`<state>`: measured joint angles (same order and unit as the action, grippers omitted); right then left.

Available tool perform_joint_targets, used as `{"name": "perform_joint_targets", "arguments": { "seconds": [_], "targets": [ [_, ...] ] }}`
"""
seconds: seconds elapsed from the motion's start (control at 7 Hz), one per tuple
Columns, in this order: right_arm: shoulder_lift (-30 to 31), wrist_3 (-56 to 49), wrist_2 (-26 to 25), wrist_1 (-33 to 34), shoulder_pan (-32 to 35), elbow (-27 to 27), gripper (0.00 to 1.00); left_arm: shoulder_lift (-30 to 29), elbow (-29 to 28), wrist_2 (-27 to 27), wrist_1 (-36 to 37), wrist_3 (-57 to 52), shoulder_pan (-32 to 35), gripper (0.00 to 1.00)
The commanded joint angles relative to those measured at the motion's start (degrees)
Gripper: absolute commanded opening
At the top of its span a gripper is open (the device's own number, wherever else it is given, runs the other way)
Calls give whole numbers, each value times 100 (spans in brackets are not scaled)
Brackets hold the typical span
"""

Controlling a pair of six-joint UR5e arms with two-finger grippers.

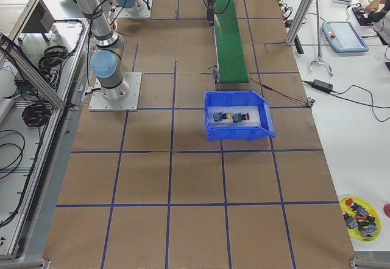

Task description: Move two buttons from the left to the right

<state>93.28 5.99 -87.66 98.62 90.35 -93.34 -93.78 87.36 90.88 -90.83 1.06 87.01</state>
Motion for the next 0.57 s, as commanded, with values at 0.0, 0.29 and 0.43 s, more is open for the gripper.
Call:
{"name": "perform_joint_targets", "arguments": {
  "seconds": [0.0, 0.29, 0.43],
  "targets": [
    [-2, 7, 29, -10, 0, 0, 100, 0, 0, 0, -5, 0, 0, 100],
    [-2, 7, -6, -10, 0, -9, 100, 0, 0, 0, 4, 0, 0, 100],
    [-2, 7, -14, -10, 0, -9, 100, 0, 0, 0, 4, 0, 0, 100]
  ]
}}
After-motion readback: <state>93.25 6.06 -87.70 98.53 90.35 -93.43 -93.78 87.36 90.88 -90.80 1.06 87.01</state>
